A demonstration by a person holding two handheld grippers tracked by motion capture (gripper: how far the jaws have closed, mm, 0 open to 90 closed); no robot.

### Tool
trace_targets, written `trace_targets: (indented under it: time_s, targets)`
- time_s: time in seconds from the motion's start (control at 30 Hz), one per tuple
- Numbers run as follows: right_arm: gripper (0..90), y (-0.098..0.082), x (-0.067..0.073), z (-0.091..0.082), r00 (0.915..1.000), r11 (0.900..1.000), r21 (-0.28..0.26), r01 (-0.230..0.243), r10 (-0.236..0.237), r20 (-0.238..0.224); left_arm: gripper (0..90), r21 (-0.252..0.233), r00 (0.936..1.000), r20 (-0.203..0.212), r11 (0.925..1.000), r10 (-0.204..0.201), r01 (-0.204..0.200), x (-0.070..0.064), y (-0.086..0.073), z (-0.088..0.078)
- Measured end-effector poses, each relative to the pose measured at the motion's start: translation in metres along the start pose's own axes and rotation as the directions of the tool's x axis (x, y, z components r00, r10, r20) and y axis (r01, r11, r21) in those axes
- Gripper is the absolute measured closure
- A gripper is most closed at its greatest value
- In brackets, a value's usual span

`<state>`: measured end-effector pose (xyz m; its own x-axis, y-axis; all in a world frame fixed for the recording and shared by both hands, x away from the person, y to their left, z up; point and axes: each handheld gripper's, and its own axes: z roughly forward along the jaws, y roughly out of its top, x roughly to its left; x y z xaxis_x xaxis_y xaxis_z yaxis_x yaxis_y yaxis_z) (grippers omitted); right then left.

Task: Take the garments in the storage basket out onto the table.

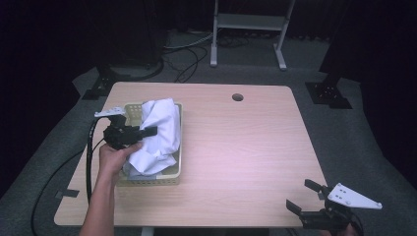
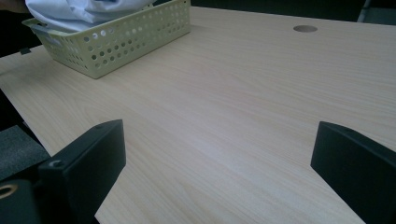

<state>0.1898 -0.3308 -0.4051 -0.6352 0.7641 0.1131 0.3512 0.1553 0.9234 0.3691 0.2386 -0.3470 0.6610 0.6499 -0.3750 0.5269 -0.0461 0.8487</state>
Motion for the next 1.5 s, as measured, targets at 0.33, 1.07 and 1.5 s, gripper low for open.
trace_targets:
  time_s: [0.33, 1.07, 1.5]
  targets:
    - [3.0, 0.0, 0.001, 0.002, 1.0, 1.0, 0.005, 0.003, -0.003, -0.008, 72.8, -0.096, 0.9993, 0.038, 0.9954, 0.004, 0.0, -0.011, 0.009, -0.02]
    - [3.0, 0.001, 0.003, 0.003, 0.9998, 1.0, 0.006, 0.01, -0.01, -0.018, 72.7, -0.23, 0.993, 0.116, 0.9732, 0.023, 0.004, -0.035, 0.038, -0.044]
    - [3.0, 0.001, 0.004, 0.002, 0.9998, 1.0, 0.002, 0.011, -0.011, -0.019, 72.6, -0.262, 0.9842, 0.167, 0.9651, 0.06, -0.014, -0.052, 0.053, -0.045]
